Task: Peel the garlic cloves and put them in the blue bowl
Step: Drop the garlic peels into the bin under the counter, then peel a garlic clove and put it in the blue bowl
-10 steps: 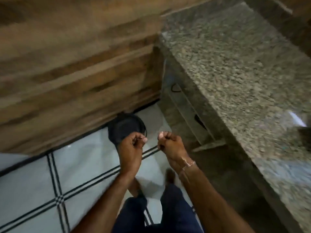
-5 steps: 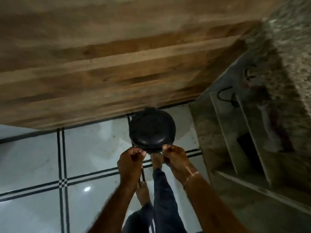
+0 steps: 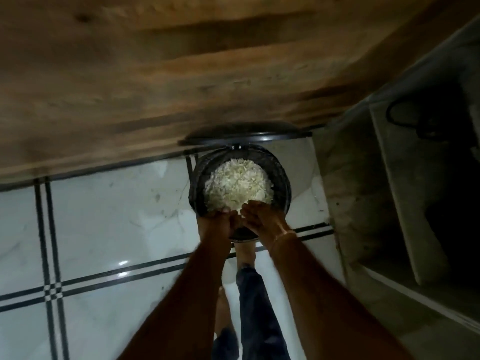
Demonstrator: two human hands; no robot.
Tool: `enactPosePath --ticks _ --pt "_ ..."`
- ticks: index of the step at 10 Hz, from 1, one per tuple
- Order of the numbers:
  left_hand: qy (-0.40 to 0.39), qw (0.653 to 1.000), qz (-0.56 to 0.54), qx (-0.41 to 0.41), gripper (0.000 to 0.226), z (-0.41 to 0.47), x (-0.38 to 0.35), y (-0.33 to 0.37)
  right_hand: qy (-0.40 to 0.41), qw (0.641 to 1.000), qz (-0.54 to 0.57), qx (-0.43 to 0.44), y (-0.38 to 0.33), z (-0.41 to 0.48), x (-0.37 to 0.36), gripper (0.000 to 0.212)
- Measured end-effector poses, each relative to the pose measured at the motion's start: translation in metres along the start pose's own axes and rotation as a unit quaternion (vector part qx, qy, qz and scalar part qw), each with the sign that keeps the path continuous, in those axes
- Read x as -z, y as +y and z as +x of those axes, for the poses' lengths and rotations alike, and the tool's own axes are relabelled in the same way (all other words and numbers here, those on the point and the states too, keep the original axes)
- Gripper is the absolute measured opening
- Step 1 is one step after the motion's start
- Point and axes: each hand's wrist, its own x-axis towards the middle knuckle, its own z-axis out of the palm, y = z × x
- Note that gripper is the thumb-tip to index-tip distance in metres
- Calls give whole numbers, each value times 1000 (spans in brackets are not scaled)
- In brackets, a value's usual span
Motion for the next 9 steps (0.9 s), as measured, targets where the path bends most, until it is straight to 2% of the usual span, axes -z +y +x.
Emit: enactPosePath --ticks 1,2,3,4,5,6,7,8,9 --pt "-10 1000 -6 -25 24 5 -16 -1 -3 1000 -15 -10 5 15 1 45" --pt "-46 990 91 -93 46 3 -31 -12 -32 999 -33 -10 4 13 -8 51" --pt "-43 983 155 -93 56 4 -27 -16 -90 995 -35 39 -3 -11 -22 53" --pt "43 977 143 154 41 -26 -16 16 -81 988 -77 111 10 -46 -29 60" --pt "-114 990 -69 38 24 -116 -14 25 -45 985 -118 115 15 -82 -13 57" --pt "-138 966 187 -112 45 -164 8 39 -67 989 -60 116 -7 -144 4 44" --pt "-67 879 390 -265 61 -214 24 38 -35 968 -92 232 -18 -231 24 38" --pt "-99 793 479 -364 54 -301 33 37 9 941 -126 314 -20 -319 67 32" --pt "-134 724 513 -442 46 -378 37 23 79 894 -185 401 -8 -385 118 42"
